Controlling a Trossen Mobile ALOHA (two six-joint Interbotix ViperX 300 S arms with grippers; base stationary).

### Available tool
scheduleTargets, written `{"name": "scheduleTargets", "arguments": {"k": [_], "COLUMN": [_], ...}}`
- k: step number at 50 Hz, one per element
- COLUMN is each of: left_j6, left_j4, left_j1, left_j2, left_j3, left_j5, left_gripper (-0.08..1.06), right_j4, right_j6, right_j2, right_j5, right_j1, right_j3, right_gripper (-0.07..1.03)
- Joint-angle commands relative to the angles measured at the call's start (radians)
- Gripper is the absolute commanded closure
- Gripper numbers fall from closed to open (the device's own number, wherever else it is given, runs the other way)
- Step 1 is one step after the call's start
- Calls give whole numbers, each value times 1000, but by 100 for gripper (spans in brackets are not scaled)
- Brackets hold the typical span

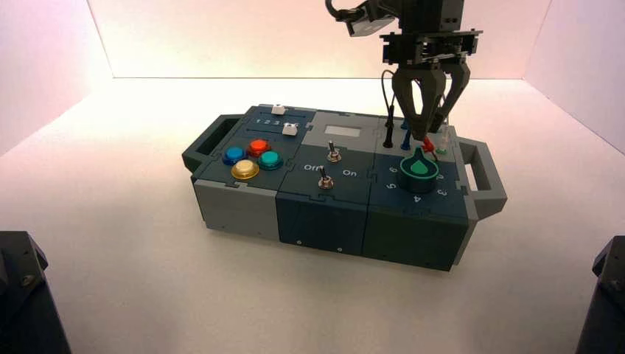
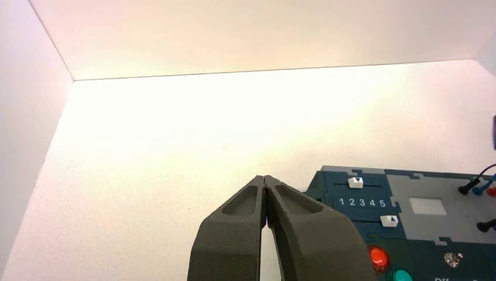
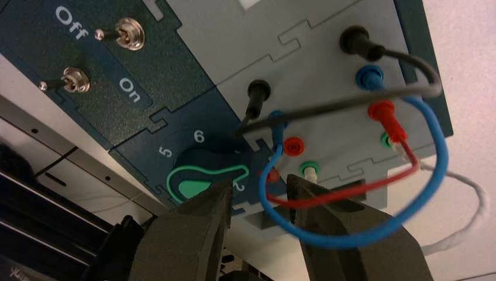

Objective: Insert the red wire.

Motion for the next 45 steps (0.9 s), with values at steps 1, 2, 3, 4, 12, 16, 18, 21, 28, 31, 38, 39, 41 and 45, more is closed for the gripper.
{"name": "scheduleTargets", "arguments": {"k": [1, 2, 3, 4, 12, 16, 18, 21, 28, 31, 38, 39, 41, 45], "left_j6": [0, 0, -2, -2, 0, -2, -2, -2, -2, -2, -2, -2, -2, -2], "left_j4": [-2, 0, -2, -2, -2, -2, -2, 0, -2, -2, -2, -2, -2, -2], "left_j1": [-2, -2, -2, -2, -3, -2, -3, -2, -2, -2, -2, -2, -2, -2], "left_j2": [-2, -2, -3, -5, -8, -8, -8, -8, -8, -8, -8, -8, -8, -6], "left_j3": [-28, -28, -28, -28, -28, -28, -28, -28, -28, -28, -28, -28, -28, -29], "left_j5": [-8, -8, -8, -8, -8, -8, -8, -8, -8, -6, -8, -6, -6, -6], "left_gripper": [101, 101, 101, 101, 101, 101, 101, 101, 101, 101, 101, 101, 101, 101], "right_j4": [-12, -12, -15, -15, -20, -23, -25, -25, -26, -26, -26, -26, -26, -29], "right_j6": [-9, -9, -9, -9, -9, -9, -9, -9, -9, -9, -11, -9, -9, -9], "right_j2": [-5, -3, -2, -2, 14, 20, 25, 28, 41, 49, 57, 58, 58, 58], "right_j5": [0, 2, 2, 2, 12, 12, 12, 14, 17, 18, 25, 23, 25, 25], "right_j1": [3, 3, 3, 3, 3, 3, 3, 3, 3, 3, 2, 3, 3, 3], "right_j3": [-25, -25, -26, -25, -29, -34, -37, -40, -51, -55, -61, -61, -61, -63], "right_gripper": [46, 46, 46, 46, 46, 46, 46, 47, 48, 50, 52, 53, 54, 55]}}
